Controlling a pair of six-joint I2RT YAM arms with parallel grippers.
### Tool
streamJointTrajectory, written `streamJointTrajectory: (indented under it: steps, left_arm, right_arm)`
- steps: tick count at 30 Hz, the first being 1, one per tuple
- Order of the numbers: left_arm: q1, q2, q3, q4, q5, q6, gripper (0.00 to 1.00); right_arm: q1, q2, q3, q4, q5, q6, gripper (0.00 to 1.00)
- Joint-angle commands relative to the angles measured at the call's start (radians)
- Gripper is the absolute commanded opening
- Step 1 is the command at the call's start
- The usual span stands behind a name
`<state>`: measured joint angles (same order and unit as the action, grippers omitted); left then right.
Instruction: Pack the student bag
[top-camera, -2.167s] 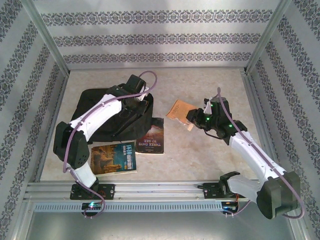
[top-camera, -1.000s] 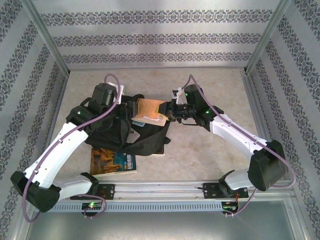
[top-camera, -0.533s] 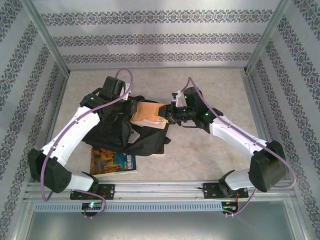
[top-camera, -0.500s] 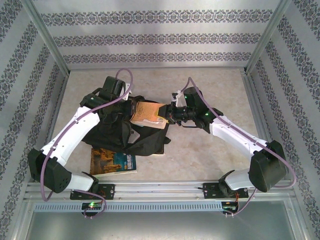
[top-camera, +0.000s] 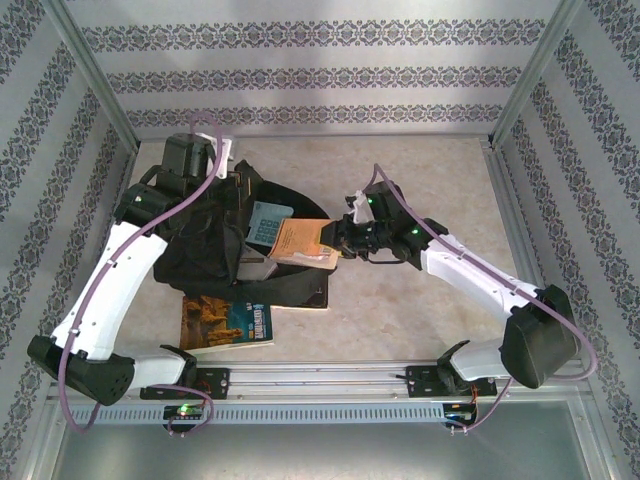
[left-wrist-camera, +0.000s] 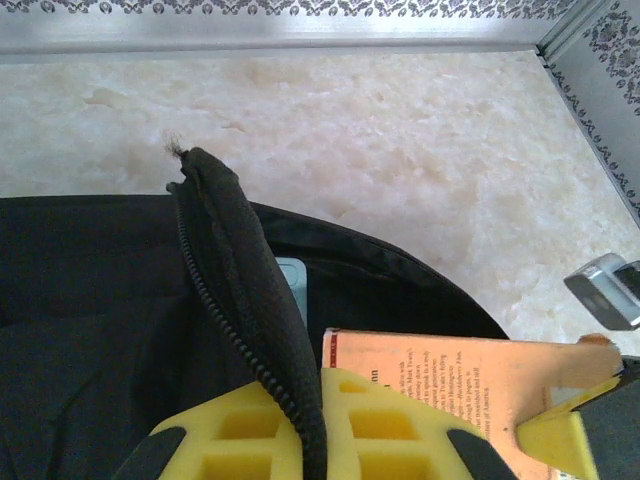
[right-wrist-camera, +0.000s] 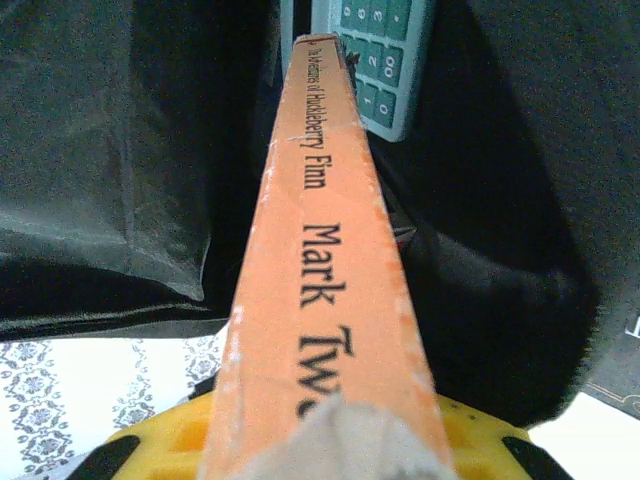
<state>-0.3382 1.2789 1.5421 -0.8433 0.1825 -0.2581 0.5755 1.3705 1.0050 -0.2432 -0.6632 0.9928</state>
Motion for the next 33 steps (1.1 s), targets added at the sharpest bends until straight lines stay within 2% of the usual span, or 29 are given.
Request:
streamJointTrajectory:
  steps: [1,7,14,18,21,24,26,30,33]
  left_arm:
    - [0.008,-0.017,0.041,0.025,0.011,-0.007,0.00]
    - [0.008,-0.006,0.036,0.051,0.048,-0.031,0.00]
    - [0.007,0.004,0.059,0.069,0.070,-0.054,0.00]
    - [0.007,0.015,0.090,0.079,0.087,-0.076,0.00]
    - [0.008,0.029,0.119,0.090,0.099,-0.092,0.00]
    - [0.008,0.045,0.141,0.104,0.111,-0.103,0.00]
    - [0.008,0.055,0.151,0.117,0.109,-0.106,0.00]
    - [0.007,0.073,0.162,0.145,0.094,-0.107,0.00]
    - [0.011,0.090,0.170,0.143,0.084,-0.093,0.00]
  right_arm:
    - [0.021,0.023,0.007,0.115,-0.021,0.040,0.00]
    - [0.062,0.133,0.079,0.273,-0.067,0.139,0.00]
    - [0.130,0.344,0.207,0.436,-0.113,0.220,0.00]
    - [0.166,0.457,0.267,0.520,-0.084,0.241,0.00]
    - [0.185,0.568,0.310,0.653,-0.067,0.315,0.00]
    - [0.213,0.694,0.422,0.710,-0.050,0.376,0.00]
    - [0.231,0.756,0.513,0.679,-0.016,0.376,0.06]
    - [0.269,0.862,0.731,0.474,0.058,0.308,0.38]
    - [0.276,0.906,0.814,0.405,0.068,0.265,0.55]
